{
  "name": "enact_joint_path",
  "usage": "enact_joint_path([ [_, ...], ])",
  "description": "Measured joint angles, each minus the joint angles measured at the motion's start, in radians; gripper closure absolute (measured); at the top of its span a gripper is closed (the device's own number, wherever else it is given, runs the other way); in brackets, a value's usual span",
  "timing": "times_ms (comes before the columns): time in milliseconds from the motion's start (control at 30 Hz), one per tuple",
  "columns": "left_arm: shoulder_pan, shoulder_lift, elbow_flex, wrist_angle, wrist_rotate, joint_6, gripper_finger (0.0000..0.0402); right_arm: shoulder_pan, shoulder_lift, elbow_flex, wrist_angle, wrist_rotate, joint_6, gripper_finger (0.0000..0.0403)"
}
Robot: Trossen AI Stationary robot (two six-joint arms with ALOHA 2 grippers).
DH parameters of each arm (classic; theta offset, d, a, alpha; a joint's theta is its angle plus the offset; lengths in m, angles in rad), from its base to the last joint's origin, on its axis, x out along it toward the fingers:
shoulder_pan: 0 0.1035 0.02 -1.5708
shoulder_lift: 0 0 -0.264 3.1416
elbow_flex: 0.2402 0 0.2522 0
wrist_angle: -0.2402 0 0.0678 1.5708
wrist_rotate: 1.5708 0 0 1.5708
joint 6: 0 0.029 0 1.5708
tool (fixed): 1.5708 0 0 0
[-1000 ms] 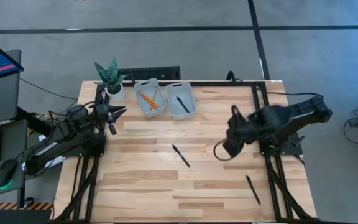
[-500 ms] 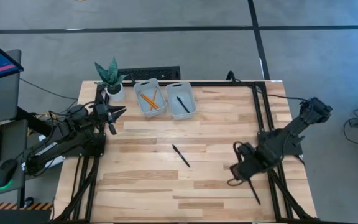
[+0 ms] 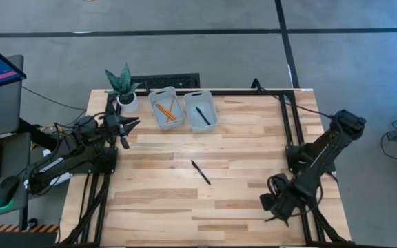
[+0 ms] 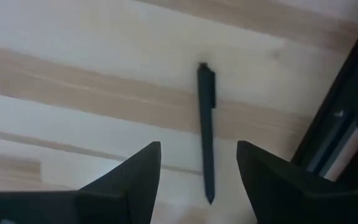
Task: Sort pens & pencils
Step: Put the bottom black ballpen into the right bin
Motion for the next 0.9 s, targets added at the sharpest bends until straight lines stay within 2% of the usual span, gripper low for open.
enact_joint_path([
  [267,0.0,0.0,0.0,-0.003,-0.013,0.0,0.0349,0.076,0.046,0.0,0.038,-0.005,0.093,0.0168],
  [567,0.0,0.0,0.0,-0.005,-0.013,0.0,0.0349,0.068,0.138,0.0,0.08,-0.009,0.093,0.0168],
  [733,0.0,0.0,0.0,-0.005,-0.013,0.0,0.0349,0.063,0.201,0.0,0.089,-0.066,0.101,0.0168],
  [900,0.0,0.0,0.0,-0.005,-0.013,-0.007,0.0349,0.064,0.249,0.0,0.121,-0.073,0.101,0.0168],
])
